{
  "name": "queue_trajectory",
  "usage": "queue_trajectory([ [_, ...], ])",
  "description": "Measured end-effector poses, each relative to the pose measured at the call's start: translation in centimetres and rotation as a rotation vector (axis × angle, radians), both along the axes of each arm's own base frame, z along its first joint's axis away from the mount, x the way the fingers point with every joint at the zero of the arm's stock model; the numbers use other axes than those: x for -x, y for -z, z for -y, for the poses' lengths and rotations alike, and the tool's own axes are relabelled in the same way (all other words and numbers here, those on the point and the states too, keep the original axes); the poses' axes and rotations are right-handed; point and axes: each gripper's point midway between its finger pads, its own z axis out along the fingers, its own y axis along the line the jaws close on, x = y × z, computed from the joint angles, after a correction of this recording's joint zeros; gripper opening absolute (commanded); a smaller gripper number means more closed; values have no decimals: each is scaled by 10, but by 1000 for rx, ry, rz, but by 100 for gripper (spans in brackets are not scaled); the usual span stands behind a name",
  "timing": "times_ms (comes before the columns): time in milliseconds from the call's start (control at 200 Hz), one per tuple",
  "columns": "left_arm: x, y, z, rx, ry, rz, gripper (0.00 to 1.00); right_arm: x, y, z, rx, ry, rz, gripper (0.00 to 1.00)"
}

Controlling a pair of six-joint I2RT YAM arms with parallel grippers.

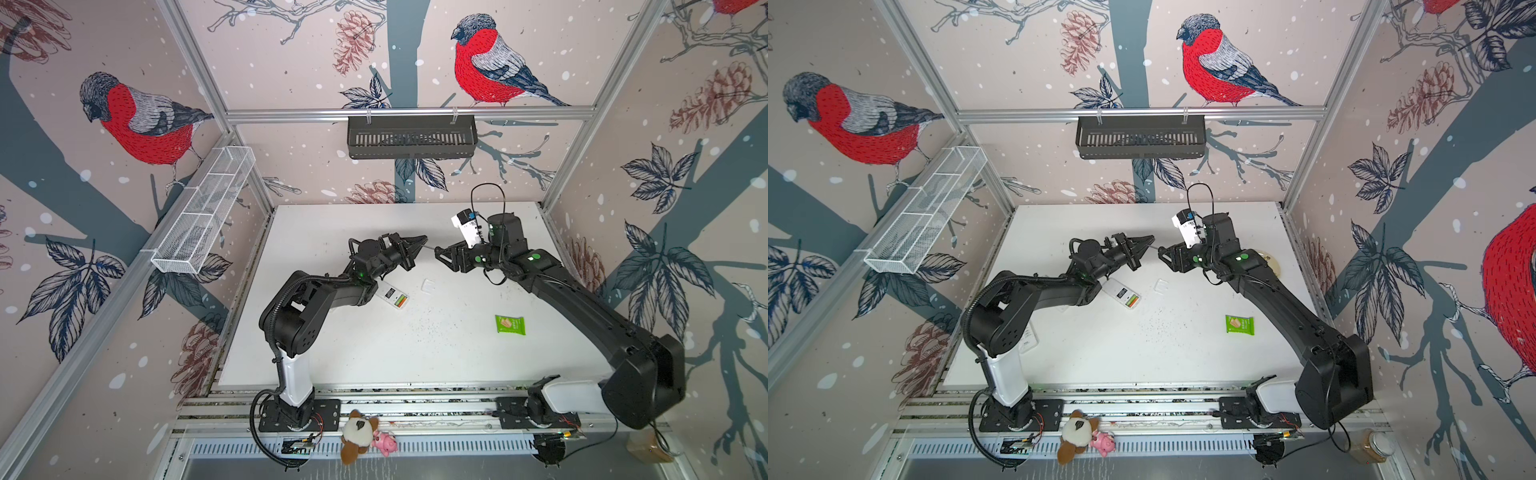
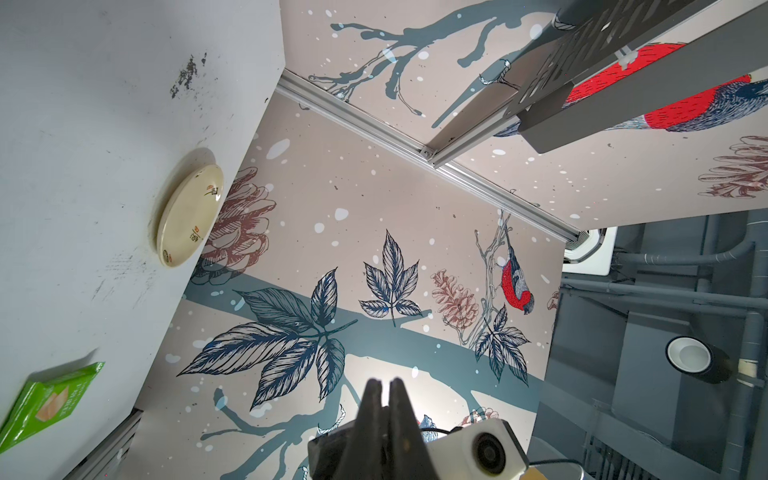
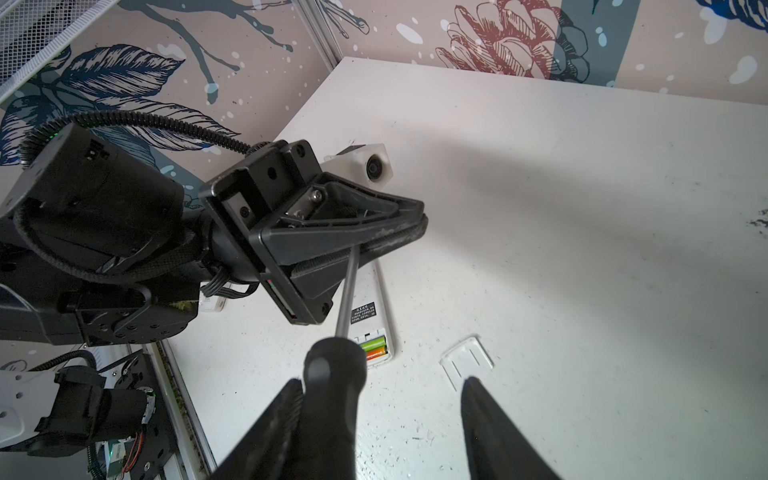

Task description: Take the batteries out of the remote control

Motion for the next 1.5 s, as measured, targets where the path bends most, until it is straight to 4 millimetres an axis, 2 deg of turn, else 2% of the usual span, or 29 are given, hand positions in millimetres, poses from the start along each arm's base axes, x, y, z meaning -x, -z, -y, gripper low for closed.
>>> queue_trajectory([
  [95,0,1,0,-3,2,-4,0,-1,0,1,4,6,1,57],
  [235,0,4,1,-10,7,-17,0,-2,1,1,6,9,1,49],
  [265,0,4,1,-11,7,-18,0,-2,1,1,6,9,0,45],
  [405,-1,7,1,-17,4,-31,0,2,-1,-4,-13,-24,-8,15],
  [460,-1,8,1,-18,4,-41,0,3,0,-4,-7,-21,-10,5],
  [495,-1,8,1,-18,3,-41,0,3,0,-5,-10,-26,-13,4],
  [560,-2,7,2,-20,7,-43,21,3,0,-4,-9,-25,-17,2],
  [630,-4,3,2,-18,15,-37,49,4,1,-5,-5,-25,-22,2],
  [675,-5,-2,0,-26,29,-24,62,5,2,-4,-3,-24,-31,2],
  [760,-16,-15,-16,-70,-3,23,78,9,2,-1,5,-17,-40,1],
  [886,-27,-32,-54,-211,-51,123,88,11,-7,3,-10,14,-38,1],
  [991,-39,-43,-89,-369,-111,200,90,13,-1,13,8,86,-86,1],
  [1086,-44,-42,-117,-507,-136,242,92,17,8,17,34,119,-132,1],
  [1226,-47,-35,-141,-765,-119,329,90,21,16,22,57,156,-186,1],
  [1326,-43,-37,-148,-976,-76,462,89,20,16,24,71,182,-209,1],
  [1406,-27,-18,-145,-1151,24,540,89,19,19,26,88,193,-227,1],
  [1496,2,24,-140,-1330,193,584,86,19,27,30,107,221,-265,1],
])
